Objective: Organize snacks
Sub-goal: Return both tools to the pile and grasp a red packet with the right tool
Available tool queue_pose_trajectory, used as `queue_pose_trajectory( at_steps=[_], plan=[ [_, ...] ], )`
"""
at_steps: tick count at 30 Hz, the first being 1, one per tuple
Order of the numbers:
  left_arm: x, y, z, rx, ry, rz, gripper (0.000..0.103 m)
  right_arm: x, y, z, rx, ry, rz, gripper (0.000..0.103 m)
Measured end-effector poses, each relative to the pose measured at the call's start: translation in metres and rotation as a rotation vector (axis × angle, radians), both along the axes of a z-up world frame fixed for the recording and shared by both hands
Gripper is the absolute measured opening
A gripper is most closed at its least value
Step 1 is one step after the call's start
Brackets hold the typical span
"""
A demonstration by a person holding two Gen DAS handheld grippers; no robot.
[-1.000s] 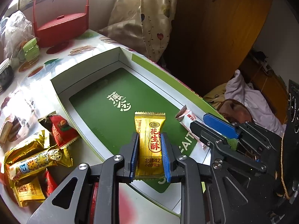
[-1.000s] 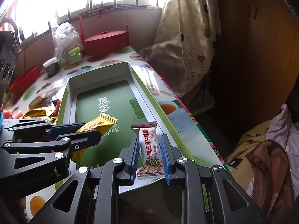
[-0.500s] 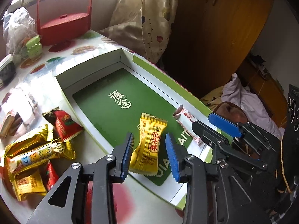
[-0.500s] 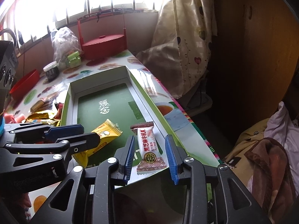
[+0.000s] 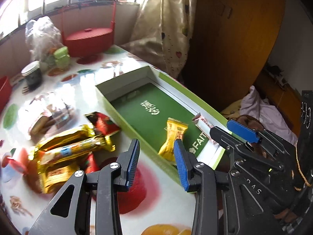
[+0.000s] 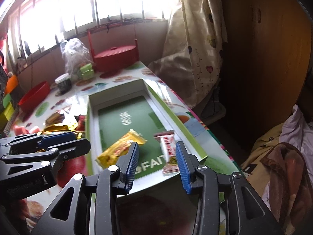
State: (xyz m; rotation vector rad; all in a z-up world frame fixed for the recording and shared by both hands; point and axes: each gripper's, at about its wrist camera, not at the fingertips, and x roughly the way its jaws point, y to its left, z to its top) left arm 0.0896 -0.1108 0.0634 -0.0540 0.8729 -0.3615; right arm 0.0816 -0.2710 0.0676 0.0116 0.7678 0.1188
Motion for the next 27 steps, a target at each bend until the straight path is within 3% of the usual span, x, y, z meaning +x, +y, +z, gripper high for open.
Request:
queue_pose_trajectory(
  at_steps=[8,10,27],
  plan=[
    [-0.017,0.035,0.007,-0.030,-0.017,0.066,0.039,-0.013,0.026,0.011,0.036,-0.026,0.049,0.044],
    [-0.022,0.047,0.007,-0.039,-0.020,0.092,0.048,-0.014,0.034,0.012,0.036,-0.027,0.072,0.045],
    [-0.046,0.148,-0.012,-0.088,-0.005,0.313,0.048,-0.007,0.118,-0.002,0.032,0.034,0.243,0.051]
  ],
)
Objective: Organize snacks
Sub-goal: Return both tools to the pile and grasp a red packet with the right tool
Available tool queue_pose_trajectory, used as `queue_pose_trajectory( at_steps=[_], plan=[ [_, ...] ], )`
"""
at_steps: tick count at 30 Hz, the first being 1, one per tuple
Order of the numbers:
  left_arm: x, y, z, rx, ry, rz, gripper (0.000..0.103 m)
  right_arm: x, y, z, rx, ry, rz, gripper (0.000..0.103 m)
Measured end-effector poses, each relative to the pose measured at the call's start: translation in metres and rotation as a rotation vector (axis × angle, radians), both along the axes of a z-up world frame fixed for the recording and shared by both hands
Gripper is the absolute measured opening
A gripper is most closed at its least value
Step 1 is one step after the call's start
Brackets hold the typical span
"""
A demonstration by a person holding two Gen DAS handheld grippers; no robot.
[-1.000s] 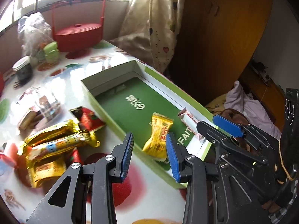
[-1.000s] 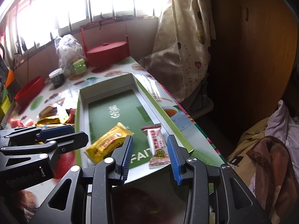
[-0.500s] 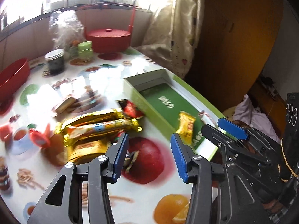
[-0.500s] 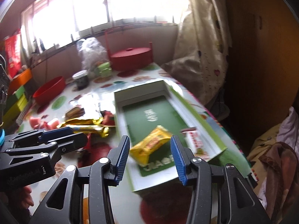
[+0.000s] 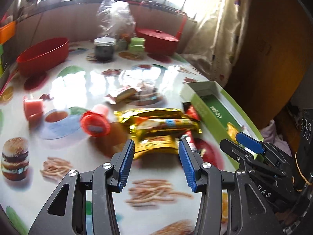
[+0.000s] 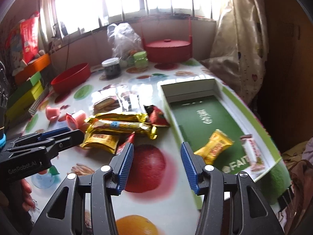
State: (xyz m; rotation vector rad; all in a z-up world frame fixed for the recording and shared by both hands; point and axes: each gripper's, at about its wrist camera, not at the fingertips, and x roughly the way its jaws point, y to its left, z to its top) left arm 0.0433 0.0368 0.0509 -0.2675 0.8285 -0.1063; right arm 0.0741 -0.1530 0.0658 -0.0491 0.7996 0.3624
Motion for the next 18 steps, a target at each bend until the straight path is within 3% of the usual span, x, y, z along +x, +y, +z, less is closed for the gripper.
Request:
queue_pose_trajectory(
  at_steps=[15,17,18],
  plan=[
    [-0.011,0.059,-0.024,-0.065,0.037,0.107,0.048,0.027,0.054,-0.035,-0.061,0.120,0.075,0.052],
    [-0.011,0.062,-0.026,-0.071,0.041,0.113,0.048,0.028,0.058,-0.038,-0.053,0.138,0.090,0.050],
    [-0.012,0.064,-0.027,-0.074,0.042,0.115,0.048,0.029,0.060,-0.039,-0.052,0.142,0.096,0.044]
  ],
)
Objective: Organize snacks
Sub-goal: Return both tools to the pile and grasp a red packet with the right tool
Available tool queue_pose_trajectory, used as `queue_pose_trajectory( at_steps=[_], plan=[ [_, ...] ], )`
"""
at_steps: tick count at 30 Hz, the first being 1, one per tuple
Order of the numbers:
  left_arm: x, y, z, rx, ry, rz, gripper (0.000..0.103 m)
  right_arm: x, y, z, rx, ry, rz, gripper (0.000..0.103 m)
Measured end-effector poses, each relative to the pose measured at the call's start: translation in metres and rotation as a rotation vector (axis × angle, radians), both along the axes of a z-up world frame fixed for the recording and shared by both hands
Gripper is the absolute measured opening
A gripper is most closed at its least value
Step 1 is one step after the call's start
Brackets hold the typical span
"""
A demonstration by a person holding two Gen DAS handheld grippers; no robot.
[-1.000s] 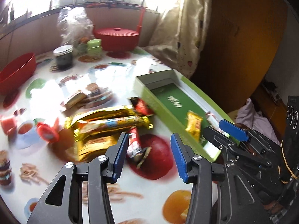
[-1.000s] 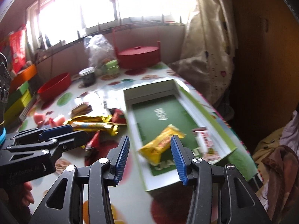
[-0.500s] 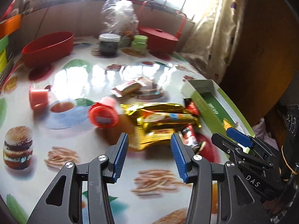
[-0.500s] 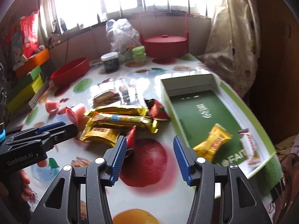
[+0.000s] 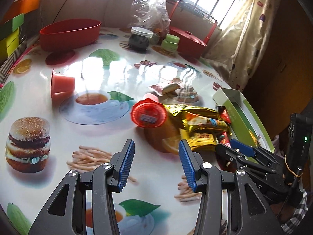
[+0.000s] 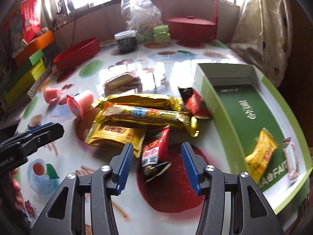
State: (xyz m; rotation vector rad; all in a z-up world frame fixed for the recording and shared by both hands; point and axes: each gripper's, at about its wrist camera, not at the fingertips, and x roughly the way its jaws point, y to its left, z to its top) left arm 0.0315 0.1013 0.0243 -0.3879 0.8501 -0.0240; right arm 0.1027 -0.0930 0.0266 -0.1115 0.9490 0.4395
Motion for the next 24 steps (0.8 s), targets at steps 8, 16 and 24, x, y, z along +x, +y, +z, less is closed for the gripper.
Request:
queue_pose_trajectory(
  at_steps=[8,16,24],
  plan=[
    [-0.003,0.012,-0.005,-0.020,0.009,0.013,0.048,-0.009,0.023,0.001,0.008,0.012,0.112,0.019],
    [-0.010,0.029,-0.013,-0.049,0.027,0.043,0.048,-0.035,0.051,0.001,0.019,0.034,0.255,0.018],
    [-0.015,0.030,-0.013,-0.044,0.044,0.048,0.048,-0.055,0.061,0.002,0.061,0.085,0.383,0.017]
  ],
)
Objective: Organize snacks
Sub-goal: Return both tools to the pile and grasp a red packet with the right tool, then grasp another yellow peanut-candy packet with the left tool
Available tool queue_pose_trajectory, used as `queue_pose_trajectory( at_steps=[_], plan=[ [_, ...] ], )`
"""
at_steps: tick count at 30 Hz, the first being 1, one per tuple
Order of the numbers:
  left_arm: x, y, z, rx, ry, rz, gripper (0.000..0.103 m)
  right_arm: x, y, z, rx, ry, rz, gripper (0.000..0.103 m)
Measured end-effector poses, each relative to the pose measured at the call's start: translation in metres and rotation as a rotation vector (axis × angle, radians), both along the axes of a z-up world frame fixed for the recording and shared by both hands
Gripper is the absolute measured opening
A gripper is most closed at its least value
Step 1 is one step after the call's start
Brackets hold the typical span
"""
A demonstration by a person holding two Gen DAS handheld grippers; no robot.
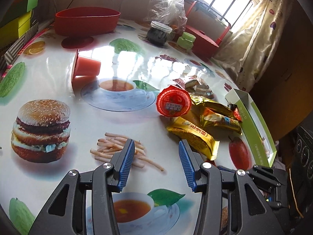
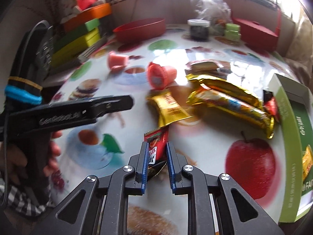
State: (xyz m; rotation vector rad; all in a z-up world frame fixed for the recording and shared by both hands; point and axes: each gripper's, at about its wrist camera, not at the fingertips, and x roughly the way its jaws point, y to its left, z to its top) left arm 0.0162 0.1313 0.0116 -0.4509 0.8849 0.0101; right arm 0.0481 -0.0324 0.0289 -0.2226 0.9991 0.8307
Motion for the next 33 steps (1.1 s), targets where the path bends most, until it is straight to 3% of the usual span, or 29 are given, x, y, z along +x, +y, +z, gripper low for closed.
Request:
queue_pose_trajectory(
  at_steps=[3,10,19,28,33],
  plan=[
    [-0.001,-0.004,0.005,-0.004,-0.014,0.003,0.048,-0.005,-0.007,0.002,-0.007,-0.009,0.006,0.016],
    [0.016,-0.032,0.013,0.019,-0.009,-0.022,0.048,-0.002,-0.045,0.002,-0.017,-0.055,-0.106,0.016],
    [0.047,-0.077,0.005,0.158,0.066,-0.040,0.048,0.005,-0.081,0.002,-0.002,-0.111,-0.193,0.016],
    [0.051,-0.089,-0.003,0.292,0.103,-0.030,0.048,0.011,-0.093,0.000,0.041,-0.109,-0.213,0.016],
    [0.047,-0.086,-0.004,0.281,0.080,-0.034,0.048,0.012,-0.095,-0.001,0.060,-0.103,-0.220,0.016]
  ],
)
